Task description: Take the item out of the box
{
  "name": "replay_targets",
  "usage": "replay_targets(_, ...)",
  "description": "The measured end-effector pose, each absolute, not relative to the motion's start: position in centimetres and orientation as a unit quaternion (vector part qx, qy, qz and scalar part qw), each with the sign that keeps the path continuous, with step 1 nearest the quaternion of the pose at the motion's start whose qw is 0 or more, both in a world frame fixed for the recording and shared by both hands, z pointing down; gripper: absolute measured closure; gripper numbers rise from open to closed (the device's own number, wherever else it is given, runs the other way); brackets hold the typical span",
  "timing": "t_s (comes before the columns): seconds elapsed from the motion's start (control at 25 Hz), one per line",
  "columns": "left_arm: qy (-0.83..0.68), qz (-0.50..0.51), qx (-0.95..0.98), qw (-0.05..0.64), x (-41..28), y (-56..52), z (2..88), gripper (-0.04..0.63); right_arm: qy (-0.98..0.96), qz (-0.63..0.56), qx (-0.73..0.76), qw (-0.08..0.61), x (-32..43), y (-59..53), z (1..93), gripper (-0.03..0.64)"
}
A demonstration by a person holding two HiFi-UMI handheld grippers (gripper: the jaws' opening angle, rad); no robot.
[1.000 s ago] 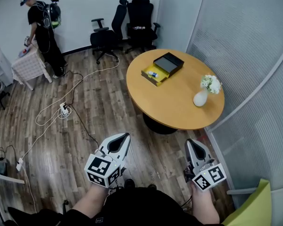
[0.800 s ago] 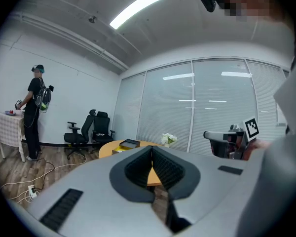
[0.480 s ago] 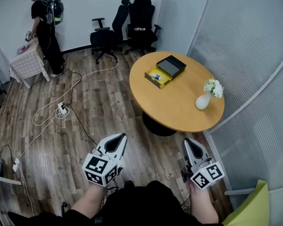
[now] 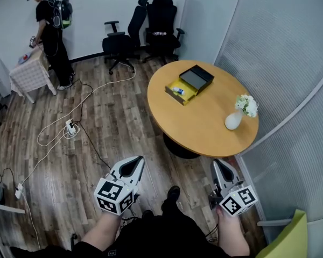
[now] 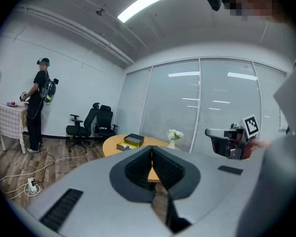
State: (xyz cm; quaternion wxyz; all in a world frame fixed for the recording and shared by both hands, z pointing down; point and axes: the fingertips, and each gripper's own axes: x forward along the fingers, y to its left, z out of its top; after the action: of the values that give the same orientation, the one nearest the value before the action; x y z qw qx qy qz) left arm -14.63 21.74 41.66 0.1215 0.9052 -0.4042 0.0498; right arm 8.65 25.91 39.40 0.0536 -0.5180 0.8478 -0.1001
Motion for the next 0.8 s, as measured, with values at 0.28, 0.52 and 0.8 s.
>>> replay_targets(0.28, -0.419, 0.069, 0.895, 0.135, -13.1, 17.0, 43.1, 0.581, 0.855, -0.126, -0.5, 0.059, 10.2, 20.1, 40.9, 0.578)
replay_targets(0.52, -0.414, 0.092, 0.893, 0.148, -8.6, 11.6, 44.3, 0.581, 0.857, -0.157, -0.488, 0.051, 13.5, 14.1, 43.4, 0.578)
replay_targets(0.8, -0.413, 0.109, 0.894, 0.135, -3.1, 5.5, 43.6, 0.581, 0.859, -0.172, -0.478, 0.065, 18.3, 8.2, 44.4, 0.578)
